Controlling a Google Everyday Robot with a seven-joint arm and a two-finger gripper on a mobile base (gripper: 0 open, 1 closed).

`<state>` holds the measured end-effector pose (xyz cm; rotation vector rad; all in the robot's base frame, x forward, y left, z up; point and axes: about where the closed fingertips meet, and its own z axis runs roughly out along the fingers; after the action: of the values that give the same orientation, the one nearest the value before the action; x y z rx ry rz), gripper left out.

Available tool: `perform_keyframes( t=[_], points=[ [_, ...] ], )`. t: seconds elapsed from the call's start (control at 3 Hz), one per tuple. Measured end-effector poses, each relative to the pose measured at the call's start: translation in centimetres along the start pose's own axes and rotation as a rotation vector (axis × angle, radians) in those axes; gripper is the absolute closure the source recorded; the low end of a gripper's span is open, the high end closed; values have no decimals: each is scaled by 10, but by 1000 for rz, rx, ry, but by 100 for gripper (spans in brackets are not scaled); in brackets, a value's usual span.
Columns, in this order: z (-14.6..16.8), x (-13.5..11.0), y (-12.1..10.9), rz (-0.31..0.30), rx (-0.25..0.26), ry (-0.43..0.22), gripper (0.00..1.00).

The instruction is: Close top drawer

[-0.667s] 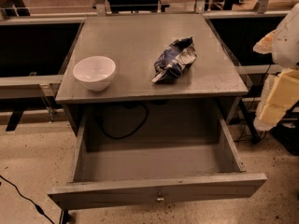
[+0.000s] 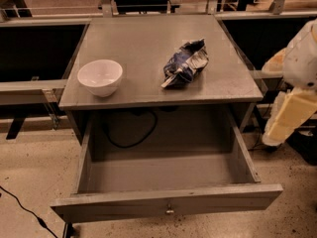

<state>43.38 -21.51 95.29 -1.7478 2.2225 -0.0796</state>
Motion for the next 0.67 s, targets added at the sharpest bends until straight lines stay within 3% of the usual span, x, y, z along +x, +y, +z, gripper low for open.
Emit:
perform_keyframes(
  t=[0.33,0.67],
  points=[
    [46,6,26,-35,-79,-26,45],
    [46,6,27,-35,-81,-24,70]
  ],
)
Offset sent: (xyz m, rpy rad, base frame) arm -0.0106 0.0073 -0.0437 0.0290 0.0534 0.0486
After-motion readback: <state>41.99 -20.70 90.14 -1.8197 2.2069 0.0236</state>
